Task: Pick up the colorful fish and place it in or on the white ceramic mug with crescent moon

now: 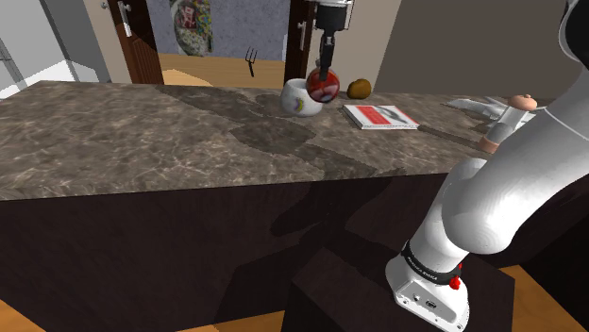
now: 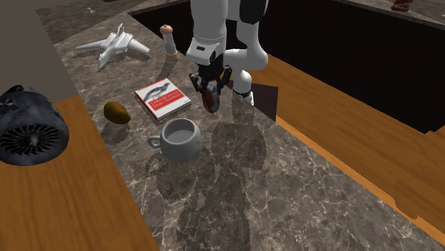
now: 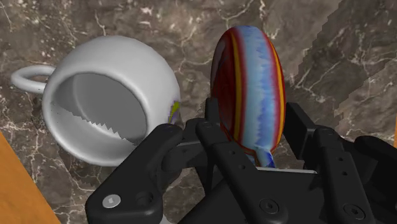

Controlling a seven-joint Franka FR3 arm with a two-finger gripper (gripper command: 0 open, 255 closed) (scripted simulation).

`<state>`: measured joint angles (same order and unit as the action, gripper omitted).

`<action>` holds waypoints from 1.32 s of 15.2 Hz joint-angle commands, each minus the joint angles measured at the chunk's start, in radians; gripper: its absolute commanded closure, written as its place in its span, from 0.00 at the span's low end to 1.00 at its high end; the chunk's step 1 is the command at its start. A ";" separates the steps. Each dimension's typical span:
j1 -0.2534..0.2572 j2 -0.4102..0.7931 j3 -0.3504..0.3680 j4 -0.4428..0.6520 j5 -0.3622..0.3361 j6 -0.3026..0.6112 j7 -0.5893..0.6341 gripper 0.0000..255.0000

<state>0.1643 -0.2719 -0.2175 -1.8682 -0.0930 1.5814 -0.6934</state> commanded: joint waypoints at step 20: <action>-0.130 0.508 -0.140 0.760 0.137 -0.262 -0.261 1.00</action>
<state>0.0551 0.1884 -0.3460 -1.1698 0.0265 1.3351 -0.9272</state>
